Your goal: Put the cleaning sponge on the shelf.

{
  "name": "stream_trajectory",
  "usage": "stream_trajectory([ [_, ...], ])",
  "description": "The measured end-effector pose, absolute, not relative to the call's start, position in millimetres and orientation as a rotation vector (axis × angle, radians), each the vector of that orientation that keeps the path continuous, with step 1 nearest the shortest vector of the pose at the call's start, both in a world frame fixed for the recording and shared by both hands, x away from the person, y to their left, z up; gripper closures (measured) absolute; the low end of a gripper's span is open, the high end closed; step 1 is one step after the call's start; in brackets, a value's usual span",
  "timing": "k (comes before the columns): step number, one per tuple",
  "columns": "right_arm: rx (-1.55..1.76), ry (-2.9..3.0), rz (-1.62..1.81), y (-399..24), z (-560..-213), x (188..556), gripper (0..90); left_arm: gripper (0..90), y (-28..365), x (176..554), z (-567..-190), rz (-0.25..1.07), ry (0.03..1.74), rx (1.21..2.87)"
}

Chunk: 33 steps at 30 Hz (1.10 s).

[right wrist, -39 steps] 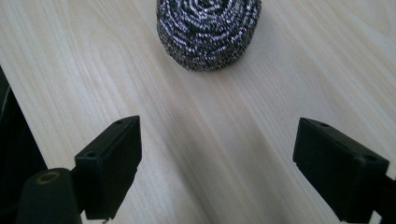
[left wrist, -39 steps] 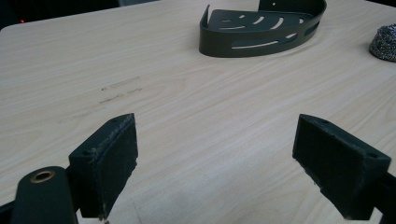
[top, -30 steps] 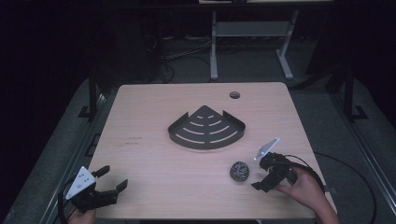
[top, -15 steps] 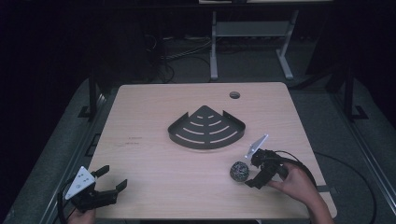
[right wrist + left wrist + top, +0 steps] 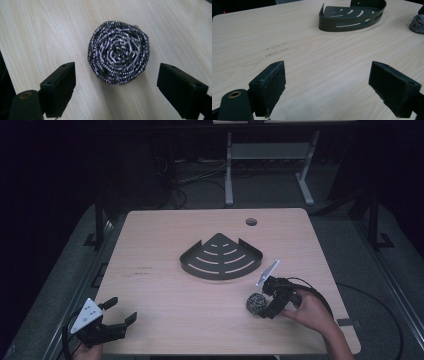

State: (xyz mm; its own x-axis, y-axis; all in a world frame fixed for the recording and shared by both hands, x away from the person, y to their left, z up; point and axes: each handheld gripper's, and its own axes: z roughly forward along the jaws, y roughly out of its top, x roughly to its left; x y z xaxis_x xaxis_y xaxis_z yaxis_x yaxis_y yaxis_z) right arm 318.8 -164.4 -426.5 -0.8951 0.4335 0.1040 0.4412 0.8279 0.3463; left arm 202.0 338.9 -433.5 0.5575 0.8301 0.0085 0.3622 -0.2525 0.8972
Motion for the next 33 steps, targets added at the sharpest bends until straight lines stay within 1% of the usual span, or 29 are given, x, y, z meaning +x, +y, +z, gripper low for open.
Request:
stream_trajectory([
  [20,-0.661,-2.994,-0.478,-142,-432,331,16.2,13.3,339,202,-433,0.617,0.972,1.836],
  [22,-0.661,-2.993,-0.469,-141,-432,332,17.5,13.3,339,202,-433,0.617,0.972,1.837],
  [23,-0.654,-2.995,-0.459,-140,-433,333,19.7,13.3,339,202,-433,0.617,0.973,1.836],
  [28,-0.649,-3.004,-0.421,-138,-438,334,22.1,13.3,341,202,-433,0.615,0.977,1.830],
  [29,-0.645,-3.006,-0.410,-137,-439,334,24.7,13.3,341,202,-433,0.614,0.976,1.831],
  [30,-0.645,-3.006,-0.410,-137,-439,334,24.7,13.3,341,202,-433,0.614,0.976,1.831],
  [31,-0.634,-3.008,-0.412,-137,-438,334,28.7,13.3,340,202,-432,0.614,0.974,1.833],
  [33,-0.621,-3.019,-0.420,-136,-438,333,30.8,13.3,340,202,-432,0.615,0.973,1.832],
])
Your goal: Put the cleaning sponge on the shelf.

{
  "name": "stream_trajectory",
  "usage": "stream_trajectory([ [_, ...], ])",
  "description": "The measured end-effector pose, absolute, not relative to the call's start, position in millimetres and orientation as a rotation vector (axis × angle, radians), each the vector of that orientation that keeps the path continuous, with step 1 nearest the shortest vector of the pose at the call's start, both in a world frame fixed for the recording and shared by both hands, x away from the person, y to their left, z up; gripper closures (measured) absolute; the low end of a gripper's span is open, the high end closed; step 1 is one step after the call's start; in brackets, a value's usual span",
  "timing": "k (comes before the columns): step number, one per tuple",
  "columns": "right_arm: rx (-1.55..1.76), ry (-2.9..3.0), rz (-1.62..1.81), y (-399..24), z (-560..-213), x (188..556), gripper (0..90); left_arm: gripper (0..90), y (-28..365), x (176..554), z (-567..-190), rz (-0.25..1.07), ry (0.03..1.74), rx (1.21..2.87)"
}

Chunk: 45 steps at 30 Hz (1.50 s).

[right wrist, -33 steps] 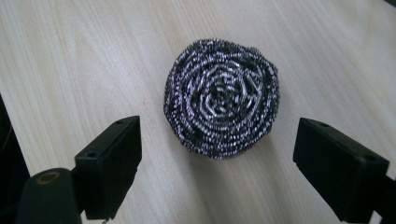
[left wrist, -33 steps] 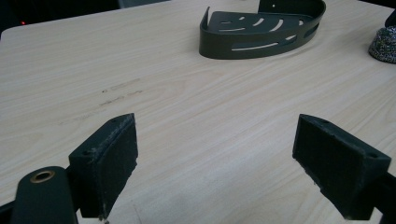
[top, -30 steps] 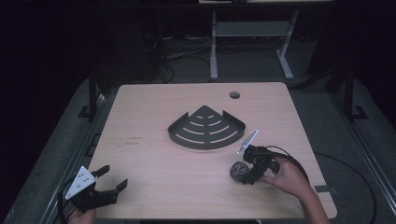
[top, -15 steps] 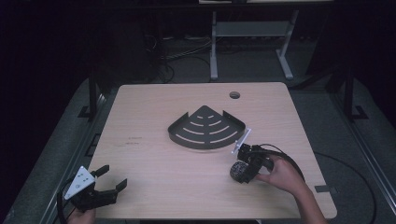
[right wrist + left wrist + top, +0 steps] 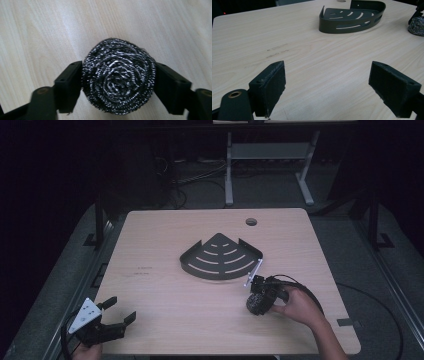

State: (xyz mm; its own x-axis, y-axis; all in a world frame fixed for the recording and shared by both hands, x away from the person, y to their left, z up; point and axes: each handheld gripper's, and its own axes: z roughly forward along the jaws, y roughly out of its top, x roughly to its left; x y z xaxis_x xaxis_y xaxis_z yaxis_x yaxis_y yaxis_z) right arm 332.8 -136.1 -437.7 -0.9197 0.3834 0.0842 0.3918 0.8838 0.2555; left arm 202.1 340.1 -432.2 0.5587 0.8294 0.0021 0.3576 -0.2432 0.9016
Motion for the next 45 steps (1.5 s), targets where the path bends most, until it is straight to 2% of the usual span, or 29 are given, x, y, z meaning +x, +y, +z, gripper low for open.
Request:
stream_trajectory([
  [10,-0.609,-3.017,-0.411,-135,-433,333,33.5,13.3,340,202,-432,0.612,0.971,1.833],
  [45,-0.564,-2.982,-0.464,-120,-405,353,33.7,13.3,340,203,-432,0.608,0.971,1.828],
])
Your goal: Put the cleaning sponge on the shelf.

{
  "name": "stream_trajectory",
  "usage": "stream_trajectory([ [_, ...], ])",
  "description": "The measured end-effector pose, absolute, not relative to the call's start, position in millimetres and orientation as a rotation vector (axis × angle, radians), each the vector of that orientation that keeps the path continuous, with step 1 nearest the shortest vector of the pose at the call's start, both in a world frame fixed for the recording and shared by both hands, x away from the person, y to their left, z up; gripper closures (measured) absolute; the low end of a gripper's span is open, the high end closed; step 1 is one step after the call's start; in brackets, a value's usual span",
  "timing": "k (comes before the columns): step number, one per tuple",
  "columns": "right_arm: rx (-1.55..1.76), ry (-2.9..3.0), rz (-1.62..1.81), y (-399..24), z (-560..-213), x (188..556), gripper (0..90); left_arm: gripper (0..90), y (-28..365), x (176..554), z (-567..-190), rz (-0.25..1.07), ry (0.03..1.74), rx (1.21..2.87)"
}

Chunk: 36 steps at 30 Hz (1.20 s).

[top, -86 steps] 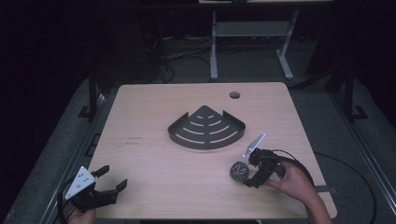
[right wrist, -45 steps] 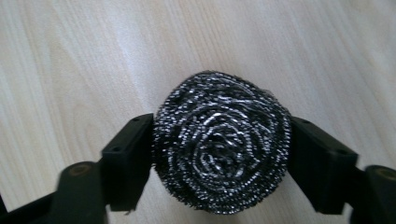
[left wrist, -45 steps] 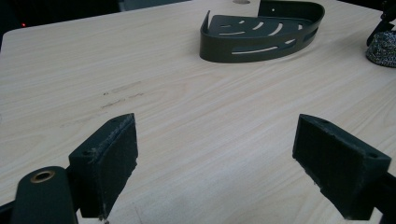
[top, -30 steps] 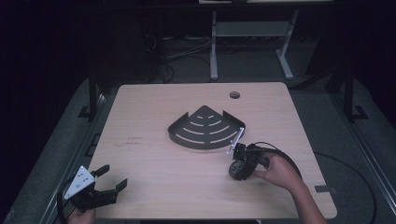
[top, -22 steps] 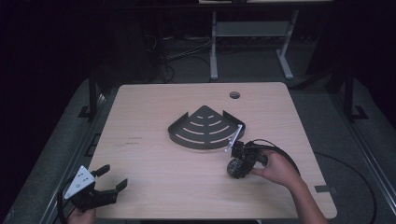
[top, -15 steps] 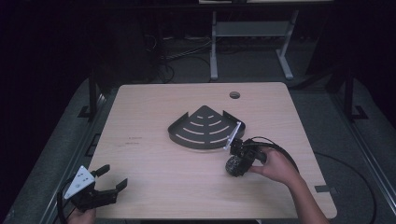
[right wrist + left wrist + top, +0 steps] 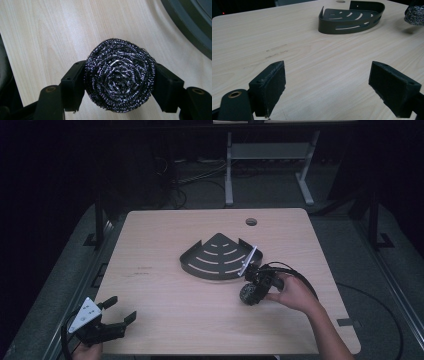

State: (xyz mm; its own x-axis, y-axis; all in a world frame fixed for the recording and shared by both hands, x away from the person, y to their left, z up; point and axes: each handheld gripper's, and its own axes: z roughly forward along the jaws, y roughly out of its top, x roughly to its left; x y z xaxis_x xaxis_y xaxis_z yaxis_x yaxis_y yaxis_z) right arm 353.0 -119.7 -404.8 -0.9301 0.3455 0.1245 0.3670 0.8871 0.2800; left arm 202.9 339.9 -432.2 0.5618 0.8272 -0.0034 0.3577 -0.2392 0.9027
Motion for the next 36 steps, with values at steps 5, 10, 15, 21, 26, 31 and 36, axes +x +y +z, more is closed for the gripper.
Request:
stream_trajectory([
  [5,-0.557,-2.987,-0.463,-118,-401,355,33.7,13.3,340,203,-432,0.609,0.973,1.827],
  [10,-0.549,-2.981,-0.484,-116,-397,358,33.7,13.3,340,203,-432,0.609,0.972,1.828],
  [15,-0.550,-2.986,-0.473,-113,-393,362,33.7,13.3,340,203,-432,0.610,0.974,1.822],
  [21,-0.544,-2.979,-0.499,-111,-387,366,33.6,13.3,341,203,-432,0.611,0.974,1.819],
  [26,-0.535,-2.980,-0.497,-109,-383,368,33.6,13.3,341,203,-432,0.611,0.974,1.821],
  [31,-0.519,-2.977,-0.505,-104,-379,372,33.7,13.3,340,203,-432,0.608,0.973,1.819],
  [36,-0.521,-2.975,-0.505,-100,-376,379,33.6,13.3,341,203,-431,0.611,0.971,1.819],
])
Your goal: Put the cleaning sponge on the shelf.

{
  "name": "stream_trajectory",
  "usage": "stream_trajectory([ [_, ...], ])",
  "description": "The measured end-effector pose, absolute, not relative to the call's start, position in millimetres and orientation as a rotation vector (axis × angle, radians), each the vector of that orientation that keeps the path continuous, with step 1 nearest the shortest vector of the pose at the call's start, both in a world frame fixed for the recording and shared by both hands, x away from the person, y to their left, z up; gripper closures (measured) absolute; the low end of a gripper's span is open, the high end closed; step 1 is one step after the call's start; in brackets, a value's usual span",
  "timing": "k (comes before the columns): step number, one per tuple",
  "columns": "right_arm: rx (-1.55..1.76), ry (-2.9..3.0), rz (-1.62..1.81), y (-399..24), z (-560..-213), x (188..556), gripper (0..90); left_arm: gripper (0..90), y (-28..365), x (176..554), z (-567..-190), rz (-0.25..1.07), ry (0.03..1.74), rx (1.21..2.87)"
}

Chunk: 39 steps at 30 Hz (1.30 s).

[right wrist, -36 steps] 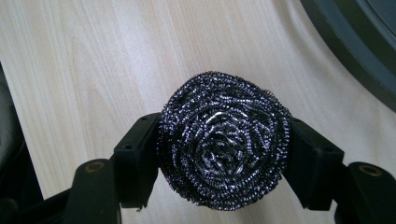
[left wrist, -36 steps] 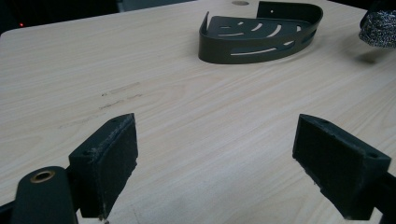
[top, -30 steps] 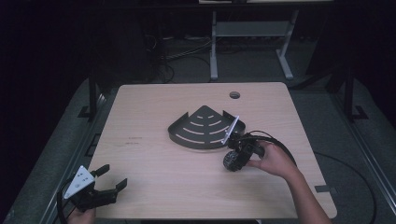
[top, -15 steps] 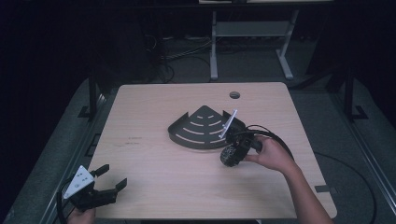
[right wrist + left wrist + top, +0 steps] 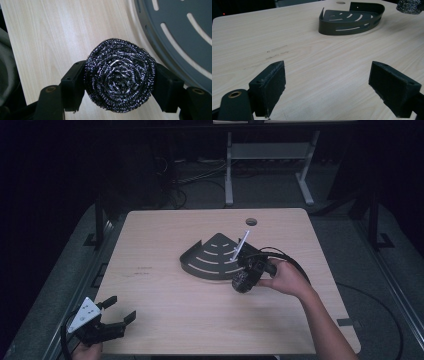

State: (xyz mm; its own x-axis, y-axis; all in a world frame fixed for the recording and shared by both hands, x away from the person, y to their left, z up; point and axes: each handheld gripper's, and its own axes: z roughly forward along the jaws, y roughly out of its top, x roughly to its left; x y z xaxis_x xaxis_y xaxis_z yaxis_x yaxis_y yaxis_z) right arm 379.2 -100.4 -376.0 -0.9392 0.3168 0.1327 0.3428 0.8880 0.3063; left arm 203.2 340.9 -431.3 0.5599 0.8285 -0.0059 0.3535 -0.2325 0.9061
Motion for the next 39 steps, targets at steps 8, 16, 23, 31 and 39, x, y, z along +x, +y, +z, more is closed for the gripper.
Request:
stream_trajectory([
  [8,-0.524,-2.972,-0.499,-95,-374,390,33.6,13.3,341,204,-431,0.608,0.972,1.817],
  [16,-0.523,-2.974,-0.489,-86,-371,400,33.6,13.3,341,203,-431,0.609,0.970,1.817],
  [23,-0.507,-2.979,-0.474,-79,-368,406,33.6,13.3,342,203,-431,0.606,0.972,1.813],
  [31,-0.513,-2.980,-0.471,-76,-367,412,33.6,13.3,343,203,-431,0.608,0.970,1.809],
  [39,-0.517,-2.971,-0.469,-71,-368,420,33.6,13.3,342,203,-432,0.601,0.969,1.815],
])
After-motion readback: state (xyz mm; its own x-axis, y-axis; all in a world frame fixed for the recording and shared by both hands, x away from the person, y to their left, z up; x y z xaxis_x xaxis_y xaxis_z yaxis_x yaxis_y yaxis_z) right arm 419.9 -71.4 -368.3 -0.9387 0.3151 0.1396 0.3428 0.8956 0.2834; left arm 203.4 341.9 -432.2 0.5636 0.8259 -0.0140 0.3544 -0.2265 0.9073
